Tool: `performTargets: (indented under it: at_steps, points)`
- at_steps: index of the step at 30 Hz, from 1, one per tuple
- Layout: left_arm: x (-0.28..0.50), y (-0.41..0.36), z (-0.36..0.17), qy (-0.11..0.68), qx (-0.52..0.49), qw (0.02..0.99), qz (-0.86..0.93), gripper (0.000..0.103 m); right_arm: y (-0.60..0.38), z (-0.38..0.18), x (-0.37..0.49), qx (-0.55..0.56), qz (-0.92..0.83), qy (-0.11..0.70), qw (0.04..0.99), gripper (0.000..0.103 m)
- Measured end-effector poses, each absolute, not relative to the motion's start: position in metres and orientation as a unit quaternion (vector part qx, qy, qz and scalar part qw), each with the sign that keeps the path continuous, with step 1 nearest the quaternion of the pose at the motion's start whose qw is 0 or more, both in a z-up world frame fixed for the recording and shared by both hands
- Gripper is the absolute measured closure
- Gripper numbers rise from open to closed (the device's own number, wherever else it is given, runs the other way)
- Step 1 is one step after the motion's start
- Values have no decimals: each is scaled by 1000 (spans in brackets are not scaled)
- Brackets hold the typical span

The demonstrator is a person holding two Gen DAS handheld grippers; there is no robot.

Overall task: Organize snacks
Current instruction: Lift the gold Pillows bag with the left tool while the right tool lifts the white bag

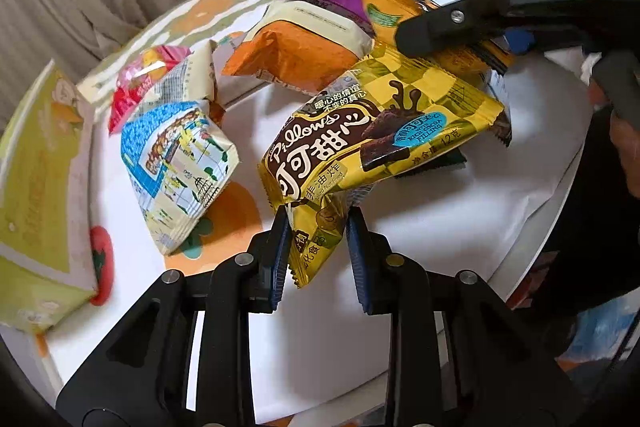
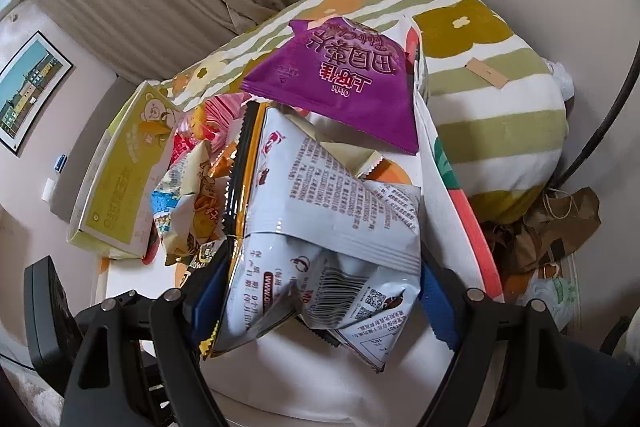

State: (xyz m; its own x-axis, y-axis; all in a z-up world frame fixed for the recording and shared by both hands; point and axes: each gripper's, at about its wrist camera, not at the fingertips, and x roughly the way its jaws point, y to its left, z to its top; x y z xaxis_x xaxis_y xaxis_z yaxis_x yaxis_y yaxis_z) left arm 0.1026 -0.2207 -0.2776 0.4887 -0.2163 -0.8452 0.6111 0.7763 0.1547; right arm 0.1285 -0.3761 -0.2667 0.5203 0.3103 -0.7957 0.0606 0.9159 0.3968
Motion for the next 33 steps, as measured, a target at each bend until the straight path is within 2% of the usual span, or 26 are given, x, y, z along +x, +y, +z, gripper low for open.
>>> performTargets:
  at_steps: [3,4,5,6,7,10,16,18,19,20,26,33]
  points:
    - [97,-231,-280,422,267,833,-239,76,-370,-268,129,172,73,490,851,22]
    - [94,-238,-281,408,293,833,-233,67,-368,-268,128,165,73,491,853,22]
    - [91,-242,-281,394,313,833,-230,49,-367,-268,128,161,75,491,853,22]
    - [87,-246,-282,377,333,834,-228,37,-367,-269,128,159,76,491,853,22]
    - [81,-252,-282,351,357,835,-230,19,-366,-269,127,155,75,492,854,22]
    - [70,-263,-278,310,385,833,-247,19,-365,-270,127,152,77,492,853,22]
    - [79,-278,-284,326,385,819,-273,19,-369,-269,127,165,84,492,851,22]
    - [82,-279,-288,332,383,813,-288,25,-371,-270,127,167,83,493,850,22]
    - [84,-280,-291,339,385,808,-290,41,-372,-270,128,170,82,493,850,22]
    - [84,-280,-291,331,395,810,-279,50,-373,-270,128,172,81,492,850,22]
    - [92,-270,-290,330,405,806,-279,58,-377,-270,127,181,82,487,851,22]
    - [92,-260,-277,335,390,814,-271,60,-382,-264,126,193,85,481,851,23]
